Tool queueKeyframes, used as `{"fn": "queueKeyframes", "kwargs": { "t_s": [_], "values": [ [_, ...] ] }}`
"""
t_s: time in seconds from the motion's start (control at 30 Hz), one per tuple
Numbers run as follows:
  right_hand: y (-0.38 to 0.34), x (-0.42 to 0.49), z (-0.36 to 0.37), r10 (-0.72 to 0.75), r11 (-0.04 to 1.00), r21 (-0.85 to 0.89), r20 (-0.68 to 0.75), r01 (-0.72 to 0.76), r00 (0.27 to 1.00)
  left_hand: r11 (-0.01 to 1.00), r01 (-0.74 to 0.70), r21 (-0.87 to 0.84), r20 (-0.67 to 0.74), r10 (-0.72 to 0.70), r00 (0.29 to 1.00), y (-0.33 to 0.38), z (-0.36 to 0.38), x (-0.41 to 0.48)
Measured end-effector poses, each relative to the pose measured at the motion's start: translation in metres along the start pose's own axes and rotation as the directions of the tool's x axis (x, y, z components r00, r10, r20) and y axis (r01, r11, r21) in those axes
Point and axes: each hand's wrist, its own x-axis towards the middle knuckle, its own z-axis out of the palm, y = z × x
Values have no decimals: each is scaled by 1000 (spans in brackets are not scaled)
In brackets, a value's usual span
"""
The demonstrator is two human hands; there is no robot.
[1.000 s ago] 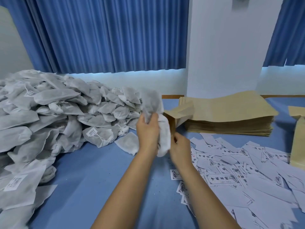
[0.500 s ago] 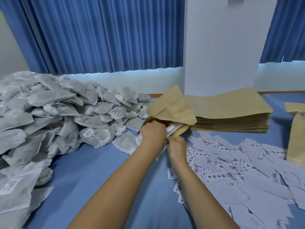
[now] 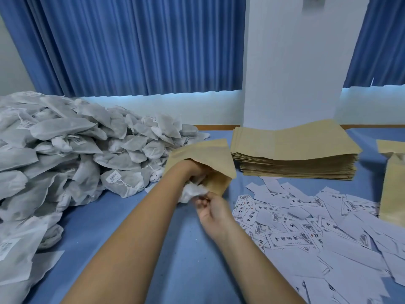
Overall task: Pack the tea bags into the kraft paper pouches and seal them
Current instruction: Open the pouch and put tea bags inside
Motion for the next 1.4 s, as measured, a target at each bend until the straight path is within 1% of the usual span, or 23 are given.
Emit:
{"fn": "queueKeyframes", "kwargs": {
  "t_s": [0.07, 0.17, 0.3, 0.37, 0.4, 0.43, 0.5, 0.53, 0.6, 0.67, 0.73, 0.8, 0.87, 0.9, 0.97, 1.03, 1.07, 1.1, 1.17, 1.2, 1.23, 1.3, 1.4],
  "values": [
    [-16, 3, -3, 42, 985, 169, -75, -29, 996, 978, -112, -173, -75, 101, 992, 4, 15, -13],
    [-28, 7, -9, 116, 936, 340, -60, -89, 991, 962, -273, 6, -219, 267, 938, 17, 8, -22],
    [-29, 11, -14, 148, 958, 259, -73, -125, 986, 917, -182, 354, 9, 191, 981, 10, 13, -35],
    [-26, 14, -16, 137, 957, 271, -107, -104, 985, 897, -241, 370, 34, 246, 969, 3, 18, -31],
    [-24, 14, -16, 125, 962, 256, -101, -96, 987, 918, -271, 290, 0, 283, 959, 1, 18, -31],
    [-23, 14, -17, 108, 982, 168, -106, -89, 988, 931, -305, 198, -76, 325, 943, 1, 17, -27],
    [-13, 10, -13, 13, 967, -248, -173, -56, 985, 952, -283, 119, -275, 305, 912, 5, 20, -17],
    [-4, 7, -11, -63, 888, -459, -166, -21, 984, 968, -234, 87, -347, 250, 904, 9, 23, -10],
    [15, 1, -7, -148, 716, -694, -39, 80, 988, 987, -154, 49, -391, 161, 906, 15, 28, -3],
    [23, -3, -4, -121, 665, -738, 38, 109, 992, 985, -161, 68, -281, 173, 944, 10, 30, 7],
    [16, -6, -4, -52, 749, -659, 42, 67, 998, 991, -103, 86, -83, 110, 990, 5, 35, 3],
    [4, -2, -6, -69, 816, -571, 65, 94, 996, 980, -192, 55, -38, 195, 980, 7, 37, -4],
    [-4, 1, -8, -148, 839, -521, 60, 157, 987, 925, -376, 56, -203, 379, 903, 14, 31, -24],
    [-8, 3, -9, -167, 849, -501, 46, 168, 985, 902, -429, -43, -339, 391, 856, 16, 28, -35],
    [-14, 5, -10, -153, 891, -432, 6, 141, 988, 818, -491, -301, -676, 180, 714, 5, 24, -52],
    [-22, 7, -10, -161, 927, -350, -41, 137, 986, 812, -484, -326, -918, -151, 366, -21, 24, -48],
    [-26, 9, -12, -188, 934, -319, -57, 161, 980, 808, -466, -360, -926, -248, 285, -36, 27, -40],
    [-29, 10, -13, -223, 934, -302, -65, 193, 973, 795, -426, -432, -891, -304, 337, -49, 33, -29],
    [-32, 12, -15, -278, 920, -304, -60, 247, 959, 892, -168, -421, -748, -236, 621, -73, 52, -4],
    [-32, 12, -16, -297, 910, -316, -47, 268, 954, 963, -38, -268, -644, -149, 751, -82, 64, 5],
    [-32, 12, -15, -314, 900, -329, -31, 287, 949, 995, 45, -93, -559, -90, 824, -87, 72, 10],
    [-32, 12, -13, -346, 877, -358, -4, 321, 938, 988, 119, 95, -519, -53, 853, -86, 77, 15],
    [-33, 9, -13, -415, 826, -408, 24, 388, 909, 978, 178, 113, -492, -100, 865, -69, 71, 8]
  ]
}}
